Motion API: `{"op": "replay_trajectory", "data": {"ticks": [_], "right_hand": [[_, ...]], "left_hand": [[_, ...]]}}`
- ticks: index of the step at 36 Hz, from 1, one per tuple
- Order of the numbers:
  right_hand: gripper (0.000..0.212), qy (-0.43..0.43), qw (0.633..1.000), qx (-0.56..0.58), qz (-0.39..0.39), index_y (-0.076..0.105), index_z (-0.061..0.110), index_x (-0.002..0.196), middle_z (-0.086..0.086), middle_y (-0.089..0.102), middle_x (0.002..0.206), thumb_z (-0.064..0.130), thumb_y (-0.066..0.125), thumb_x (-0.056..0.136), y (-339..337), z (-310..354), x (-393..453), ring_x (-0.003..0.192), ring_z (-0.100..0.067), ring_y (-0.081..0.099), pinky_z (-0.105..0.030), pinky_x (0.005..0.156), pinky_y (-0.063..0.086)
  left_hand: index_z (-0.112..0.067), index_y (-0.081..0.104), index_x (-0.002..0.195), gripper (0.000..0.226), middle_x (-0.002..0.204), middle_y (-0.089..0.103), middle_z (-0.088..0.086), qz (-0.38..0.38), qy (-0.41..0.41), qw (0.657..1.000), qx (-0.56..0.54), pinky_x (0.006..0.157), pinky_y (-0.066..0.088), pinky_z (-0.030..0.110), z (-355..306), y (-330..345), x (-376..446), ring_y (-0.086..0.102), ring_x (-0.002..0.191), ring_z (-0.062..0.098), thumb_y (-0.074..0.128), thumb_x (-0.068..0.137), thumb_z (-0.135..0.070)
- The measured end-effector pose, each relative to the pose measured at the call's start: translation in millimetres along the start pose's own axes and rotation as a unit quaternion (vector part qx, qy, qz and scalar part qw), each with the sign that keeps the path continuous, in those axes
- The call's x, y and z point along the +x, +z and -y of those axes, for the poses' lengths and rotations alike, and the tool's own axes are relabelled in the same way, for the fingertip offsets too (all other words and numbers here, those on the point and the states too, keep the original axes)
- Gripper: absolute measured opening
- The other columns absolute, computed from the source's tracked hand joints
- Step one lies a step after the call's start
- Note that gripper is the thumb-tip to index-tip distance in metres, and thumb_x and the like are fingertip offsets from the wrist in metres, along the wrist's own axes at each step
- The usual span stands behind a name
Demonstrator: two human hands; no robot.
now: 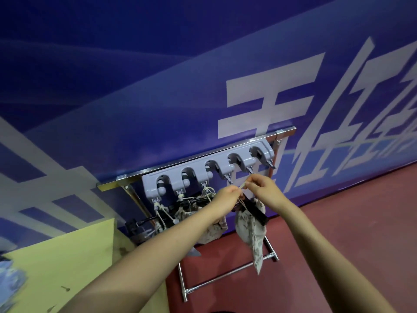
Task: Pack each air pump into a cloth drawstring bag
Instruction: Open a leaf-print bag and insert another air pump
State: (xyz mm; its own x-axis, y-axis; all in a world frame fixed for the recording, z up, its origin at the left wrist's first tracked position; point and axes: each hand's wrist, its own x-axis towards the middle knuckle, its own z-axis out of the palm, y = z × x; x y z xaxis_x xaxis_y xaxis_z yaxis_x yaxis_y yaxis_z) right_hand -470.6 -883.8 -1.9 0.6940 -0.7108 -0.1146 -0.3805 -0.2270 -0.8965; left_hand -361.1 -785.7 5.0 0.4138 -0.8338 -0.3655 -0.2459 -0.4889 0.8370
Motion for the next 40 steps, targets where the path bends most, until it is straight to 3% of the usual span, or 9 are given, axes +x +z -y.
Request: {"op": "replay_trajectory", "data": {"ticks": [10, 13, 16, 20, 22, 24, 28, 34, 40], "right_hand": [[0.02, 0.012, 0.998, -0.035, -0.055, 0.06, 0.002, 0.082, -0.001, 0.044, 0.058, 0.019, 0.058, 0.092, 27.8, -16.1, 37.0, 0.053, -0.011, 0.04, -0.028, 0.054, 0.032], [0.02, 0.016, 0.997, -0.026, -0.067, 0.061, -0.001, 0.083, 0.002, 0.043, 0.058, 0.017, 0.059, 0.091, 34.2, -19.5, 44.8, 0.053, -0.01, 0.04, -0.025, 0.053, 0.032], [0.017, 0.022, 0.998, -0.014, -0.063, 0.063, 0.003, 0.081, 0.005, 0.045, 0.058, 0.016, 0.059, 0.092, 39.1, -20.7, 50.8, 0.053, -0.008, 0.042, -0.021, 0.052, 0.034], [0.017, 0.054, 0.996, 0.029, -0.062, 0.06, 0.011, 0.076, 0.003, 0.05, 0.059, 0.012, 0.058, 0.092, 44.5, -26.8, 58.0, 0.045, -0.002, 0.046, -0.017, 0.051, 0.039], [0.018, 0.083, 0.993, 0.064, -0.052, 0.058, 0.008, 0.076, -0.002, 0.052, 0.062, 0.011, 0.057, 0.093, 48.2, -30.9, 59.0, 0.048, -0.004, 0.048, -0.023, 0.056, 0.043], [0.019, 0.108, 0.988, 0.097, -0.048, 0.058, 0.006, 0.075, -0.003, 0.055, 0.061, 0.011, 0.056, 0.093, 51.8, -33.8, 58.0, 0.056, -0.011, 0.051, -0.027, 0.062, 0.043], [0.019, 0.106, 0.988, 0.093, -0.059, 0.066, 0.0, 0.087, -0.009, 0.065, 0.077, 0.014, 0.055, 0.094, 55.0, -35.7, 51.6, 0.072, -0.017, 0.058, -0.031, 0.07, 0.045], [0.016, 0.046, 0.99, 0.092, -0.099, 0.065, 0.01, 0.103, 0.001, 0.064, 0.092, 0.019, 0.053, 0.097, 58.3, -22.1, 36.8, 0.087, -0.011, 0.059, -0.024, 0.078, 0.043], [0.013, -0.022, 0.966, 0.151, -0.208, 0.063, 0.018, 0.095, 0.002, 0.062, 0.081, 0.021, 0.051, 0.097, 76.5, 7.5, 16.4, 0.072, -0.008, 0.054, -0.025, 0.069, 0.044]], "left_hand": [[-0.005, 0.068, 0.102, 0.026, 0.11, 0.064, 0.015, -0.045, -0.071, 0.996, -0.012, 0.088, 0.044, 0.032, 6.6, -12.6, 34.0, 0.055, 0.095, 0.023, 0.043, 0.097, -0.011], [-0.001, 0.068, 0.107, 0.032, 0.121, 0.063, 0.014, -0.058, -0.075, 0.995, 0.014, 0.094, 0.042, 0.03, 6.2, -16.5, 40.7, 0.056, 0.112, 0.028, 0.038, 0.097, -0.006], [-0.002, 0.068, 0.11, 0.035, 0.121, 0.064, 0.013, -0.066, -0.071, 0.994, 0.052, 0.087, 0.041, 0.027, 8.0, -19.4, 46.8, 0.057, 0.113, 0.028, 0.035, 0.098, -0.005], [0.0, 0.066, 0.108, 0.033, 0.097, 0.06, 0.017, -0.05, -0.079, 0.989, 0.113, 0.07, 0.038, 0.03, 8.6, -18.7, 51.9, 0.055, 0.085, 0.028, 0.037, 0.099, -0.011], [0.007, 0.063, 0.105, 0.03, 0.101, 0.059, 0.029, -0.038, -0.08, 0.987, 0.136, 0.073, 0.042, 0.039, 7.8, -18.3, 52.4, 0.058, 0.092, 0.037, 0.038, 0.097, -0.009], [0.001, 0.063, 0.098, 0.024, 0.105, 0.061, 0.026, -0.032, -0.077, 0.987, 0.136, 0.074, 0.04, 0.035, 8.5, -18.7, 53.1, 0.057, 0.097, 0.036, 0.04, 0.095, -0.005], [-0.011, 0.06, 0.098, 0.021, 0.11, 0.062, 0.016, -0.016, -0.066, 0.993, 0.1, 0.075, 0.037, 0.028, 13.5, -22.0, 55.7, 0.051, 0.09, 0.023, 0.04, 0.098, -0.012], [-0.011, 0.051, 0.136, 0.038, 0.137, 0.053, 0.011, 0.0, -0.034, 0.999, 0.007, 0.105, 0.044, 0.041, 24.1, -27.9, 41.5, 0.052, 0.122, 0.025, 0.039, 0.102, -0.021], [-0.009, 0.054, 0.129, 0.033, 0.113, 0.059, 0.007, -0.004, -0.014, 0.991, -0.134, 0.083, 0.052, 0.03, 37.0, -51.9, 8.1, 0.06, 0.099, 0.02, 0.033, 0.104, -0.015]]}}
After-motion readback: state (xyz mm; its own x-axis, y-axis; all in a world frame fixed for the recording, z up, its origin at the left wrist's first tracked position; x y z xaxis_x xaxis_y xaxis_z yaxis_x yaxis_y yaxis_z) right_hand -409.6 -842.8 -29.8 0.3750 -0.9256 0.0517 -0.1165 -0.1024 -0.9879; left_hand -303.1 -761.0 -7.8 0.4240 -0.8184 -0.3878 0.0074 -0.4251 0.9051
